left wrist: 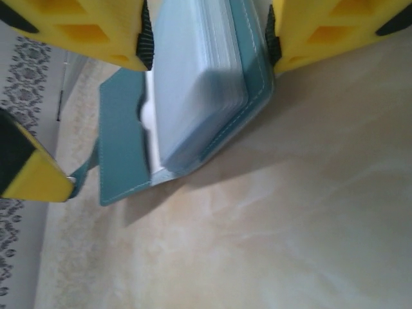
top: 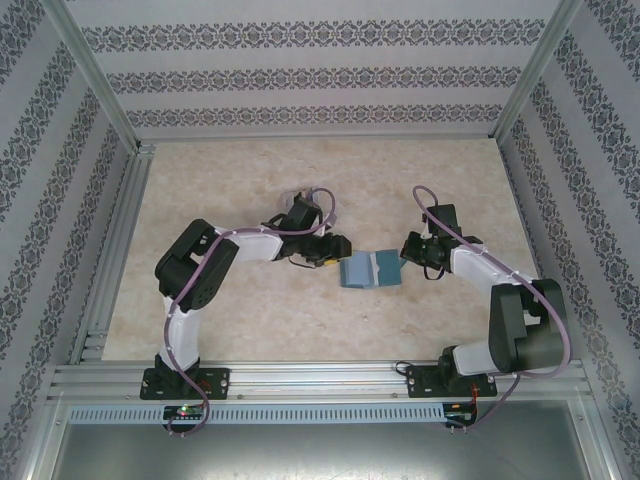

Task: Put the credit cards into the card holder

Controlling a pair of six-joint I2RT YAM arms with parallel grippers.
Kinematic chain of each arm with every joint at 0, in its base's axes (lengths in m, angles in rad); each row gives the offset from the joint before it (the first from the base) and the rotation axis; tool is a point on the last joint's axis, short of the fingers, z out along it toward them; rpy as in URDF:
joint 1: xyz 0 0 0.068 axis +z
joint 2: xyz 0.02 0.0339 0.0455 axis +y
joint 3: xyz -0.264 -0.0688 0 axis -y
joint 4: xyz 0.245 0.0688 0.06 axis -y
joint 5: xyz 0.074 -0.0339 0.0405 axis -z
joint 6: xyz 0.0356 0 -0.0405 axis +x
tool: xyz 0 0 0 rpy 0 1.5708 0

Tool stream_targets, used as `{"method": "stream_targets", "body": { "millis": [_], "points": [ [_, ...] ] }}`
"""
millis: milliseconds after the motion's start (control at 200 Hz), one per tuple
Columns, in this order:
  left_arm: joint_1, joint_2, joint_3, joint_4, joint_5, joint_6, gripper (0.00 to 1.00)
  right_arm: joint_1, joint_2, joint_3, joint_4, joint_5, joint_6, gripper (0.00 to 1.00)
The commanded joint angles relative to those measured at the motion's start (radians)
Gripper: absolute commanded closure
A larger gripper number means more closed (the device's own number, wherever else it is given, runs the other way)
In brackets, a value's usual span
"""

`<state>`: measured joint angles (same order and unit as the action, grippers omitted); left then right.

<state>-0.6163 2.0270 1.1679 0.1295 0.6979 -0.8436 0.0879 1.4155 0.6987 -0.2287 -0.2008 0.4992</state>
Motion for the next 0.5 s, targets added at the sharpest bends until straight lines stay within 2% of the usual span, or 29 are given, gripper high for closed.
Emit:
{"method": "stream_targets", "body": {
  "millis": [0,185,495],
  "points": [
    [-0.014,0.036,0.007,0.138,0.061,-0.093,0.51,-0.013,0.017,0.005,0.037,-0.035,0.007,1.0],
    [-0.014,0.017,0.032,0.119,0.046,-0.085,0.6,-0.013,0.032,0.01,0.036,-0.043,0.004,1.0],
    [-0.014,-0.011,0.097,0.075,0.034,-0.062,0.93,-0.013,0.014,0.002,0.032,-0.067,0.001,1.0]
  ]
}}
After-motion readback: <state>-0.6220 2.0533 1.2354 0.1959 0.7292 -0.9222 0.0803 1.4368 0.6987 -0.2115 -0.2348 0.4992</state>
